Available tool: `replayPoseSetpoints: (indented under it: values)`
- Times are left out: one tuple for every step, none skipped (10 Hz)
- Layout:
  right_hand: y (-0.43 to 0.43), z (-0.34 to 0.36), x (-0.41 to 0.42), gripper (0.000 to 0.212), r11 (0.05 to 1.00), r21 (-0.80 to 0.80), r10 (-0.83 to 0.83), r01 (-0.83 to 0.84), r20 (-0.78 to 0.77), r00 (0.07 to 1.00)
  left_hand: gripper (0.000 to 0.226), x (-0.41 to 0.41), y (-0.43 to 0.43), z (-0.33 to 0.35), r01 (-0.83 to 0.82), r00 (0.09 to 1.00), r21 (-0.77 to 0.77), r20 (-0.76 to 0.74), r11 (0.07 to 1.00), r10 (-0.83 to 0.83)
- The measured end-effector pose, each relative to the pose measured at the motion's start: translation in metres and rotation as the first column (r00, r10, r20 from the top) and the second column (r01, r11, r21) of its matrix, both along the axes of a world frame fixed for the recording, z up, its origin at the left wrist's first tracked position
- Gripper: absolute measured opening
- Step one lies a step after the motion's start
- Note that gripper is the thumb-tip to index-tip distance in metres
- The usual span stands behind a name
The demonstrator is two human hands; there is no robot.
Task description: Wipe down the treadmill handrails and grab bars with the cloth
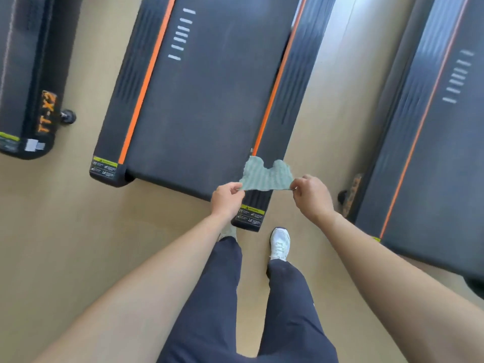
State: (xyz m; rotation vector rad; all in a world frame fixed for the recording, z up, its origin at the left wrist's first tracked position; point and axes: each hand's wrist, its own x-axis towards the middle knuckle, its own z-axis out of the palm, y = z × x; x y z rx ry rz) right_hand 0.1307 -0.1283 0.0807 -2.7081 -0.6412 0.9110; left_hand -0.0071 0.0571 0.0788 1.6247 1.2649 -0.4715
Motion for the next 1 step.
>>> replayPoseSetpoints:
  values:
    - [-0.0091, -0.029, -0.03, 0.037, 0.983, -0.137, 0.073, -0.122, -0.313, 0.947, 0.018, -0.0194, -0.0044, -0.0209, 0.064, 0.975, -0.24, -0.192, 0.969, -0.112]
